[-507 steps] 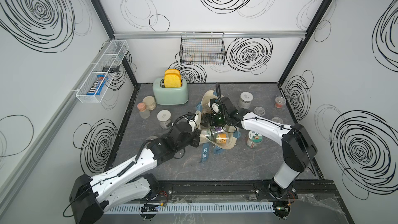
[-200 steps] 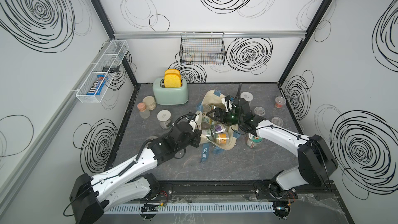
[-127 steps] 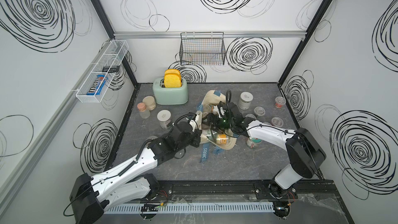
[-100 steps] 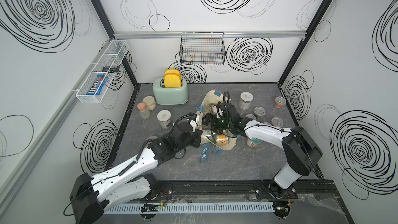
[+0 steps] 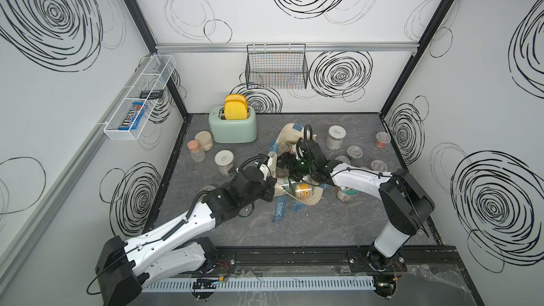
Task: Take out the seed jars from the canvas bag
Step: Pick up the seed jar from the canvas bag.
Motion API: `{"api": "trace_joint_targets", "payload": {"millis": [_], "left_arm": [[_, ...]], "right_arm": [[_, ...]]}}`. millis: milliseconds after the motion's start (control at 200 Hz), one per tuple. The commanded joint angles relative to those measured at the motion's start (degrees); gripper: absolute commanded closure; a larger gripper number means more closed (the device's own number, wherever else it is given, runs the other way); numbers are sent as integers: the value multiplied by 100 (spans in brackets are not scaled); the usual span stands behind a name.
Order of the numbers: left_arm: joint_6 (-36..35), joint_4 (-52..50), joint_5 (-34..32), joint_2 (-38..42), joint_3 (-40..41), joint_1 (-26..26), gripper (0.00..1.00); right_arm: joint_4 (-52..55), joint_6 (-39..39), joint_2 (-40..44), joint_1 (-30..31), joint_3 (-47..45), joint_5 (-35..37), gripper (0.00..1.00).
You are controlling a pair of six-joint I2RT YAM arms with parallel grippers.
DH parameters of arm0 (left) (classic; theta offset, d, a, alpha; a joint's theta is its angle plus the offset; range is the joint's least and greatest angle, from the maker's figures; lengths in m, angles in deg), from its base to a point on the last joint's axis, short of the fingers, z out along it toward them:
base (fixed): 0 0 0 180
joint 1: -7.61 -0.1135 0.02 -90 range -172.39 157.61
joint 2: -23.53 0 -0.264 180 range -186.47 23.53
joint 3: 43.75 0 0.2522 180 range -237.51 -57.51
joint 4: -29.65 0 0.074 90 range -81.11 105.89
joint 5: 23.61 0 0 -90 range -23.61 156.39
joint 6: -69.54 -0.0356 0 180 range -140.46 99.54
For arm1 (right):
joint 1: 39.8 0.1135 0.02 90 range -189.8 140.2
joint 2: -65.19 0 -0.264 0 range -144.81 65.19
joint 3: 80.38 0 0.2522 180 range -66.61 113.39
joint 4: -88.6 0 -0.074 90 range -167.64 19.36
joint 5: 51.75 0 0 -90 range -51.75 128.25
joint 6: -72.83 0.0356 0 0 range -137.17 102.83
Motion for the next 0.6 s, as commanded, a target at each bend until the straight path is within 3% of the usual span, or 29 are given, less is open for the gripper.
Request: {"api": "trace_joint_targets", "payload": {"millis": [0,245,270,370,445,595], "left_arm": [[104,43,107,22,-171,47,100],[156,-61,250,41,-303,-13,98],[164,-88,294,40,-331,-31,91],[210,-137,484,97,-440,-139,83],[253,-249,636,158,-573,-233,63],[322,-626,830,340,-985,-385,13]], "right_arm": [[-41,-174,378,-33,-112,106,17],[5,-1077,1009,-103,-219,120,19],[42,-1229,1096,-107,-230,186,19],[358,-1915,1488,-122,-278,528,20],[595,-2486,1840,-134,-336,841,20],[514,-3916,2641,-134,-723,1167,21]]}}
